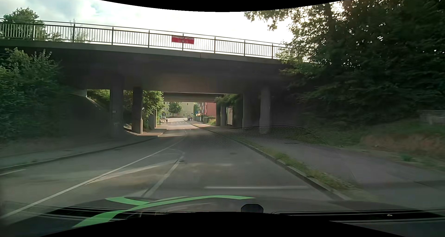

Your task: Follow the waypoints while adhering to traffic rules and regulations

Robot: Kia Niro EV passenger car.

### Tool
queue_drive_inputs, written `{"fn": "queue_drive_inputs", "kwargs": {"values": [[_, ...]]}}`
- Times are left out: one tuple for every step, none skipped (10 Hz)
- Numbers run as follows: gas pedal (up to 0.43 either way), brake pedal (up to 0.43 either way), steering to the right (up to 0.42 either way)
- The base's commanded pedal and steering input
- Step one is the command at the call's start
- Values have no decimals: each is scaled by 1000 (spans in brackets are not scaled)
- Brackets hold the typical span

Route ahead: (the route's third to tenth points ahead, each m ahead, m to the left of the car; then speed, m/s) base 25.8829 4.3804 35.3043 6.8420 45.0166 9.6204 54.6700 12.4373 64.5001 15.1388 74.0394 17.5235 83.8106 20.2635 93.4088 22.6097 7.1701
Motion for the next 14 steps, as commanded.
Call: {"fn": "queue_drive_inputs", "kwargs": {"values": [[87, 0, -56], [87, 0, -57], [87, 0, -57], [87, 0, -57], [87, 0, -56], [87, 0, -56], [87, 0, -56], [87, 0, -57], [87, 0, -56], [98, 0, -57], [110, 0, -56], [110, 0, -57], [110, 0, -56], [110, 0, -55]]}}
